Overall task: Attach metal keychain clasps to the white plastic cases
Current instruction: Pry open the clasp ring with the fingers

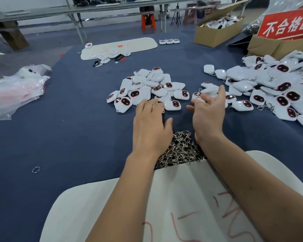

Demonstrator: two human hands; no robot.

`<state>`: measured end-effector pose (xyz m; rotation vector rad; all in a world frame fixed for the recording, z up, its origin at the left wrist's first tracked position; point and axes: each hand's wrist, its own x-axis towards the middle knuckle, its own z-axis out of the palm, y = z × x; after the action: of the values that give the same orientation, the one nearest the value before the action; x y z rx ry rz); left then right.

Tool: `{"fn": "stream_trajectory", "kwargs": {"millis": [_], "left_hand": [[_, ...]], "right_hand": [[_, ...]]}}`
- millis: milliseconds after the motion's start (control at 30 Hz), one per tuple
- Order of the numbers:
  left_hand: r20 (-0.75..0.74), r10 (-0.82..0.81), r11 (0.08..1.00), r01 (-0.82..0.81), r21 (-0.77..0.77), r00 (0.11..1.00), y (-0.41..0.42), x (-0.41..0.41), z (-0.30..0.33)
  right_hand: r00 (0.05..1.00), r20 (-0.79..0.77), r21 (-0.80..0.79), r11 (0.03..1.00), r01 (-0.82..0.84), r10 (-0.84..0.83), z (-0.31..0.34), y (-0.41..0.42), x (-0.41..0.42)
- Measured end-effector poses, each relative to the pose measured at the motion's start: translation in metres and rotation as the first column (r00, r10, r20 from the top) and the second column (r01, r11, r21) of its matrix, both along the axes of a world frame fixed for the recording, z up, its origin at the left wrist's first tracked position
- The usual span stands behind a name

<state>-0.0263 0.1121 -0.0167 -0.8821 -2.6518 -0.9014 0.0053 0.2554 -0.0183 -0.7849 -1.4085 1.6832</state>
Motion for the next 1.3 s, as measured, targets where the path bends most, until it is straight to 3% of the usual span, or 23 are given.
{"fn": "stream_trajectory", "kwargs": {"millis": [167,333,400,500,633,800,933,1133,1300], "left_hand": [[0.068,-0.196,0.973,0.203,-0.109,0.978,0.004,0.002,-0.001],[0.02,-0.098,0.993,0.1,-0.066,0.995,0.003,0.005,0.001],[-0.01,0.001,0.999,-0.001,-0.045,1.0,0.002,0.005,0.003],[0.005,0.136,0.991,-0.136,-0.006,0.991,0.0,0.004,0.005],[-0.003,0.188,0.982,-0.188,-0.029,0.982,0.001,0.005,0.006],[-0.008,0.248,0.968,-0.248,-0.04,0.969,-0.003,0.002,0.004],[-0.004,0.247,0.968,-0.247,0.04,0.969,-0.006,-0.001,0.004],[0.083,0.162,0.952,-0.178,0.249,0.983,-0.008,-0.005,0.002],[0.188,0.036,0.911,-0.109,0.397,0.982,-0.009,-0.009,0.003]], "right_hand": [[0.99,0.14,0.213,0.977,-0.008,-0.022,-0.003,-0.001,0.0],[0.905,0.412,0.555,0.757,-0.344,0.108,0.003,-0.01,0.003],[0.858,0.472,0.568,0.675,-0.471,0.201,0.005,-0.014,0.004],[0.839,0.487,0.555,0.656,-0.511,0.242,0.005,-0.014,0.004],[0.835,0.5,0.602,0.602,-0.525,0.228,0.005,-0.015,0.005],[0.808,0.492,0.575,0.576,-0.581,0.324,0.004,-0.014,0.008],[0.826,0.43,0.54,0.629,-0.559,0.365,0.003,-0.014,0.008],[0.787,0.543,0.62,0.492,-0.611,0.294,0.004,-0.016,0.008],[0.778,0.576,0.653,0.433,-0.622,0.25,0.004,-0.013,0.005]]}}
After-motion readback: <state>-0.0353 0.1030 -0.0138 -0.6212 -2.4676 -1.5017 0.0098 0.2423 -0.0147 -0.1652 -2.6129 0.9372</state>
